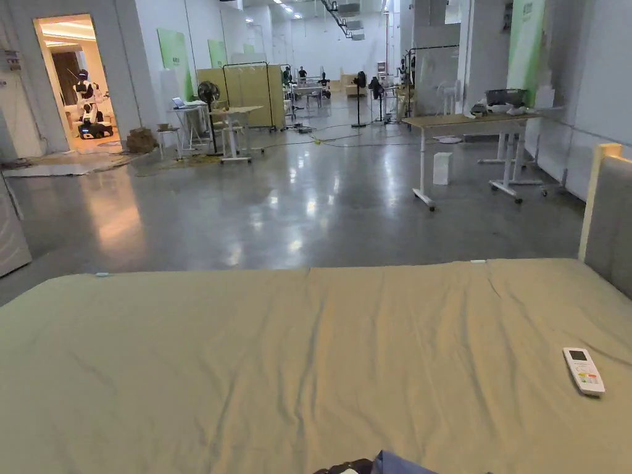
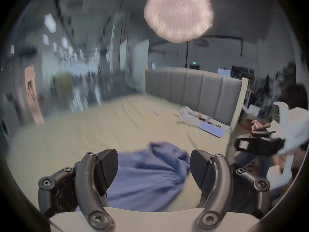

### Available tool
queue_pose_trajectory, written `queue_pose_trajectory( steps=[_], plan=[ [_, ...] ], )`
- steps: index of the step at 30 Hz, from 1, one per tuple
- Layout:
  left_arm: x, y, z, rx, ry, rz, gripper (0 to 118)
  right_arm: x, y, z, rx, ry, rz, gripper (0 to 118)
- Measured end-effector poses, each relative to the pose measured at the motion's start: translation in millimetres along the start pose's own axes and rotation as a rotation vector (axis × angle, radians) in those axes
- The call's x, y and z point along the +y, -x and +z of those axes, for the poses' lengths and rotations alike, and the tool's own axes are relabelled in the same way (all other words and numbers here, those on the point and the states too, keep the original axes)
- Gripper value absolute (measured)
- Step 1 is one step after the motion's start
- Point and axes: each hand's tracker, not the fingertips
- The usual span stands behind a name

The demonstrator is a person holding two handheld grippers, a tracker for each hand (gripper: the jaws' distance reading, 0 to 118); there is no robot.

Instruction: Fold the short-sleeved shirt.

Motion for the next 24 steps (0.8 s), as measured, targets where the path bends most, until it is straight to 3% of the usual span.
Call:
queue_pose_trajectory(
  steps=[3, 5, 8, 11, 14, 17, 24],
  plan=[
    [31, -2, 70, 0.201, -0.088, -0.083, 89, 25, 16, 0, 0.023, -0.103, 0.012, 0],
    [33, -5, 105, 0.338, -0.137, -0.063, 85, 37, 24, 2, 0.067, -0.158, 0.011, 0],
    [29, -6, 142, 0.419, -0.177, 0.044, 82, 53, 40, 10, 0.107, -0.187, 0.06, 0],
    [23, -7, 165, 0.484, -0.132, 0.099, 56, 53, 50, 17, 0.116, -0.205, 0.112, 0],
    [13, -9, 186, 0.523, -0.098, 0.138, 13, 45, 55, 18, 0.127, -0.224, 0.146, 0],
    [6, -8, 202, 0.518, -0.082, 0.217, 3, 38, 54, 15, 0.151, -0.194, 0.092, 0],
    [-1, -7, 215, 0.571, -0.064, 0.241, 0, 34, 49, 20, 0.134, -0.186, 0.079, 0]
  ],
)
